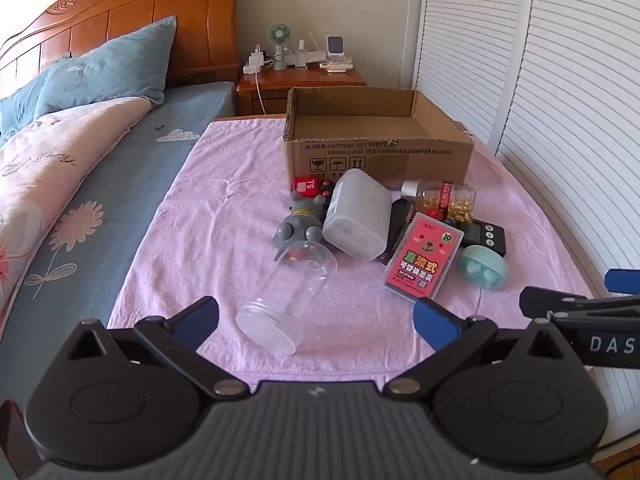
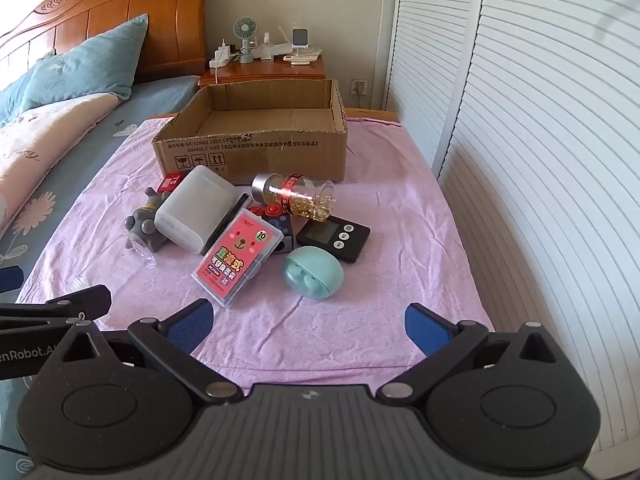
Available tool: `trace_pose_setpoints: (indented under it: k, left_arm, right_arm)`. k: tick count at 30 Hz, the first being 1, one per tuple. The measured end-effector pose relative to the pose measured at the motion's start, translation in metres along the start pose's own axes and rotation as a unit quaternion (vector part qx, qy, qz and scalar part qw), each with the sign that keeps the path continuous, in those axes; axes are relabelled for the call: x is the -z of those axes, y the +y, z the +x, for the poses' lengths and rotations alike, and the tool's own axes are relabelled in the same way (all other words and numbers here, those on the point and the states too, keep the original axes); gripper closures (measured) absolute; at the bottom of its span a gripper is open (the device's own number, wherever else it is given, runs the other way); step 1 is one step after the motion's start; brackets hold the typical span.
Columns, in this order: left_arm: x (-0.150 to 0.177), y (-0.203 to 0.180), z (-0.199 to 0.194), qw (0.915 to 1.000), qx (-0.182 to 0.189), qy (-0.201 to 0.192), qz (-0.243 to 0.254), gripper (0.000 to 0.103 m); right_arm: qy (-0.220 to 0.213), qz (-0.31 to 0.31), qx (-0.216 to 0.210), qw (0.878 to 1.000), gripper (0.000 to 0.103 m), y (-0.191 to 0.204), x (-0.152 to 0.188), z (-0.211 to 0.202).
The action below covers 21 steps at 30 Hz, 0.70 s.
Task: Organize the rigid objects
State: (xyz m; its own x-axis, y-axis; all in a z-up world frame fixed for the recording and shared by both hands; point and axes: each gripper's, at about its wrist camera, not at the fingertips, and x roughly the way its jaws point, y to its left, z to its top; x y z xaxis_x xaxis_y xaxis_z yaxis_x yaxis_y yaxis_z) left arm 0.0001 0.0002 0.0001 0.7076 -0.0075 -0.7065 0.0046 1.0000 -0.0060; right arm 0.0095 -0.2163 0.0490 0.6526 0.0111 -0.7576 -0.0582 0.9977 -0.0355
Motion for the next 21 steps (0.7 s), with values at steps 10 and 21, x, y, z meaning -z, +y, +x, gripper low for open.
trace_pose_setpoints:
  k: [10,21]
  left_arm:
    - [-0.0008,-0.0011,0.0007,1.0,0.001,-0.001,-0.004,0.001]
    - [-0.0013,0.0006,0.0025,1.0,0.002,-0.002,-0.004,0.001]
  right_arm:
    - [0.0,0.003,-0.004,1.0,0.0,-0.0009,0.0003,-0.0014]
    - [-0.001,0.003,-0.004,1.0,0.0,-0.0014,-0.0005,-0.0008]
